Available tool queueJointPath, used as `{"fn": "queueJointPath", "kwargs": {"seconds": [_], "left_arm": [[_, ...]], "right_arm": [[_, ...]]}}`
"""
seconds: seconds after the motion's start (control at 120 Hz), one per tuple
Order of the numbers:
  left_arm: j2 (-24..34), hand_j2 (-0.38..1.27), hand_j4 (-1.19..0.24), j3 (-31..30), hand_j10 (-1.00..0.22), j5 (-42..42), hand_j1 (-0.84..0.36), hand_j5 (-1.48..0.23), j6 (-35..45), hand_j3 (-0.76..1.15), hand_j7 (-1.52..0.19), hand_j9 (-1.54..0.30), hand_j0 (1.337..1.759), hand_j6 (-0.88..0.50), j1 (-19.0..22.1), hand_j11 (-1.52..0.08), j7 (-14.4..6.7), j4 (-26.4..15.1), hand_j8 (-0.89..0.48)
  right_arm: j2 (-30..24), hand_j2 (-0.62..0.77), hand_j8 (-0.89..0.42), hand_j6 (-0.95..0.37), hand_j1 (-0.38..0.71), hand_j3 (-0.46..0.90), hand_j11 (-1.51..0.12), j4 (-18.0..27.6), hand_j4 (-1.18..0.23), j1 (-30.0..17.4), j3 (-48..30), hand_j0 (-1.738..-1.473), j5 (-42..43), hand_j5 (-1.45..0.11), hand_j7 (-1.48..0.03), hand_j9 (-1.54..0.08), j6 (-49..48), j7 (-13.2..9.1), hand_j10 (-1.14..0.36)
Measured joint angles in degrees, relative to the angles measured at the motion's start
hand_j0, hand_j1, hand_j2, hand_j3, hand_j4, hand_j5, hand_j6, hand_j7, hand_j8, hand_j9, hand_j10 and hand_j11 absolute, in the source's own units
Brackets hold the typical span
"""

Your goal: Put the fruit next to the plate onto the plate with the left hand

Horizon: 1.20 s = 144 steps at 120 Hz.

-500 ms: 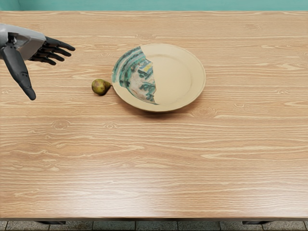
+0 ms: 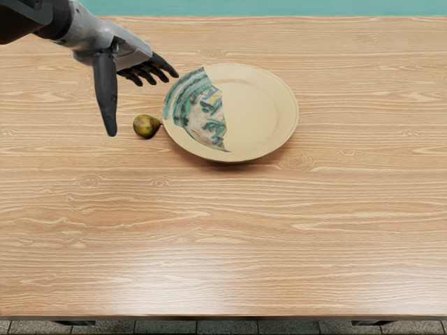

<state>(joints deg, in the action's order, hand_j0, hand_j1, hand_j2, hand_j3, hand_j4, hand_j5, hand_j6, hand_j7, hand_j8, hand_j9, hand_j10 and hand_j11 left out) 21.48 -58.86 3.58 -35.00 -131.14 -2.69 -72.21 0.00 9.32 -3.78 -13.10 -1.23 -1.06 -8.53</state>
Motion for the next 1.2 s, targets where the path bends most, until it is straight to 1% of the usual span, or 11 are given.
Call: {"fn": "queueJointPath", "kwargs": {"seconds": [0.033,0.083,0.167,0.25,0.283,0.367,0.458,0.55,0.908,1.033,1.2], "left_arm": [[-5.74,0.01,-0.03,-3.36,-0.03,3.48,0.31,-0.04,0.80,0.00,-0.04,-0.04,1.658,-0.03,1.00,-0.04,0.00,0.16,-0.03],[-11.22,0.01,-0.03,-7.71,-0.03,7.60,0.31,-0.04,7.48,0.00,-0.04,-0.04,1.658,-0.03,3.23,-0.04,-0.02,0.35,-0.03],[-13.50,0.01,-0.03,-13.92,-0.03,13.23,0.32,-0.04,18.50,0.00,-0.04,-0.04,1.658,-0.03,2.76,-0.04,-0.13,-0.13,-0.03],[-16.58,0.01,-0.03,-16.11,-0.03,15.96,0.32,-0.04,26.76,0.00,-0.04,-0.04,1.658,-0.03,2.28,-0.04,-0.90,-2.14,-0.03],[-17.09,0.01,-0.03,-15.47,-0.03,16.49,0.32,-0.04,30.47,0.00,-0.04,-0.04,1.658,-0.03,4.57,-0.04,-2.30,-2.85,-0.03],[-16.91,0.01,-0.03,-9.92,-0.03,15.12,0.32,-0.04,39.37,0.00,-0.04,-0.04,1.658,-0.03,11.65,-0.04,-7.78,-3.37,-0.03],[-17.22,0.01,-0.03,-6.67,-0.03,13.49,0.32,-0.04,45.05,0.00,-0.04,-0.04,1.658,-0.03,16.90,-0.04,-10.66,-1.25,-0.03],[-19.03,0.01,-0.03,-5.34,-0.03,12.69,0.32,-0.04,47.41,0.00,-0.04,-0.04,1.658,-0.03,22.49,-0.04,-11.62,3.81,-0.03],[-20.35,0.01,-0.03,-0.51,-0.03,9.97,0.31,-0.04,48.98,0.00,-0.04,-0.04,1.658,-0.03,33.77,-0.04,-11.76,19.44,-0.03],[-20.34,0.01,-0.04,0.83,-0.04,9.62,0.31,-0.04,49.03,0.00,-0.04,-0.04,1.658,-0.04,35.56,-0.04,-11.73,22.44,-0.04],[-20.43,0.01,-0.04,1.25,-0.04,3.68,0.30,-0.05,48.99,0.00,-0.05,-0.05,1.658,-0.04,36.80,-0.05,-11.45,23.86,-0.04]], "right_arm": [[0.00,0.00,0.00,0.00,-0.35,0.00,0.00,0.00,0.00,0.00,0.00,-1.658,0.00,0.00,0.00,0.00,-0.01,0.00,0.00],[0.00,0.00,0.00,0.00,-0.35,0.00,0.00,0.00,0.00,0.00,0.00,-1.658,0.00,0.00,0.00,0.00,-0.01,0.00,0.00],[0.00,0.00,0.00,0.00,-0.35,0.00,0.00,0.00,0.00,0.00,0.00,-1.658,0.00,0.00,0.00,0.00,-0.01,0.00,0.00],[0.00,0.00,0.00,0.00,-0.35,0.00,0.00,0.00,0.00,0.00,0.00,-1.658,0.00,0.00,0.00,0.00,-0.01,0.00,0.00],[0.00,0.00,0.00,0.00,-0.35,0.00,0.00,0.00,0.00,0.00,0.00,-1.658,0.00,0.00,0.00,0.00,0.00,0.00,0.00],[0.00,0.00,0.00,0.00,-0.35,0.00,0.00,0.00,0.00,0.00,0.00,-1.658,0.00,0.00,0.00,0.00,-0.02,0.00,0.00],[0.00,0.00,0.00,0.00,-0.35,0.00,0.00,0.00,0.00,0.00,0.00,-1.658,0.00,0.00,0.00,0.00,-0.01,0.00,0.00],[0.00,0.00,0.00,0.00,-0.35,0.00,0.00,0.00,0.00,0.00,0.00,-1.658,0.00,0.00,0.00,0.00,-0.02,0.00,0.00],[0.00,0.00,0.00,0.00,-0.35,0.00,0.00,0.00,0.00,0.00,0.00,-1.658,0.00,0.00,0.00,0.00,-0.01,0.00,0.00],[0.00,0.00,0.00,0.00,-0.35,0.00,0.00,0.00,0.00,0.00,0.00,-1.658,0.00,0.00,0.00,0.00,-0.01,0.00,0.00],[0.00,0.00,0.00,0.00,-0.35,0.00,0.00,0.00,0.00,0.00,0.00,-1.658,0.00,0.00,0.00,0.00,-0.02,0.00,0.00]]}}
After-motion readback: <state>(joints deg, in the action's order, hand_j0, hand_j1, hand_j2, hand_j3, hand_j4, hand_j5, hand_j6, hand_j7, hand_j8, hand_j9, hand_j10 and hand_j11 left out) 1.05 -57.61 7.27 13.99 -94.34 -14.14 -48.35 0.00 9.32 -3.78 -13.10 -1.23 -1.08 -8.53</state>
